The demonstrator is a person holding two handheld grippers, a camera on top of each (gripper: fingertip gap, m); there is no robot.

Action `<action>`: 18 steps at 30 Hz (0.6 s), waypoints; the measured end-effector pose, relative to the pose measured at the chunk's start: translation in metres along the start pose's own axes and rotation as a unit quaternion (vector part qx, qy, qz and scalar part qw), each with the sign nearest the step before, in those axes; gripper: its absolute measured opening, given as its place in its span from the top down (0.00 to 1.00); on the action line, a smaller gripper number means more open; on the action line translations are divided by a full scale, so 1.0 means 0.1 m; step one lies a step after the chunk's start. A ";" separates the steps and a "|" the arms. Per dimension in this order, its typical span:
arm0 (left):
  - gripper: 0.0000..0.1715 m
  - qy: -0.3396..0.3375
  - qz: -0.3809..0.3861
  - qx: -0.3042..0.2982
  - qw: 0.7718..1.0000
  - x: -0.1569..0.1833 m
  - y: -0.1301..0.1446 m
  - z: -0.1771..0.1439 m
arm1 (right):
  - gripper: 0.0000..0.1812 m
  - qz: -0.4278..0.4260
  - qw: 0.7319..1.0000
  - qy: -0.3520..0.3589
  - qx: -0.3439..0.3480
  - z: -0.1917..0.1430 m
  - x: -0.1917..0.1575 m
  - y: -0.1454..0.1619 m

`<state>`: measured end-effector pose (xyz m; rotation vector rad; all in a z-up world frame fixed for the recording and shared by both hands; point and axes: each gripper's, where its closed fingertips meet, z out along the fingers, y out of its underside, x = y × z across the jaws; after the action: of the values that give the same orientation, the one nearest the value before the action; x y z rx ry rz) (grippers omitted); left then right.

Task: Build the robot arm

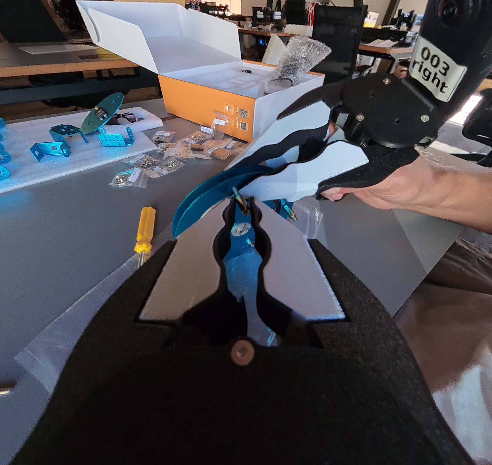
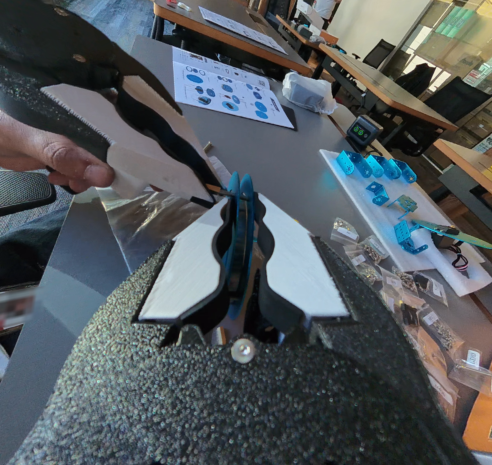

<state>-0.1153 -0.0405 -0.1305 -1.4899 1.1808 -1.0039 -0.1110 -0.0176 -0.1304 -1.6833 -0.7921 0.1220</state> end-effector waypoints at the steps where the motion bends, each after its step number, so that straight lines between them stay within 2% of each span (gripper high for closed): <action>1: 0.95 -0.007 0.000 -0.001 1.000 0.00 0.02 -0.01 | 0.93 0.002 1.000 0.001 -0.002 0.00 0.00 0.00; 10: 0.96 -0.022 -0.003 0.021 1.000 0.01 0.01 0.00 | 0.93 0.016 1.000 0.008 -0.010 -0.02 0.03 0.02; 13: 0.94 0.018 -0.080 0.037 0.996 0.04 -0.01 -0.01 | 0.93 0.010 1.000 0.011 -0.011 -0.02 0.03 0.02; 18: 0.93 0.094 -0.227 0.084 0.966 0.01 -0.08 -0.06 | 0.93 -0.006 1.000 0.015 -0.014 -0.01 0.00 0.01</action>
<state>-0.1195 -0.0422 -0.1211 -1.5885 0.8692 -1.5444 -0.1100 -0.0188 -0.1304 -1.7025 -0.7830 0.0775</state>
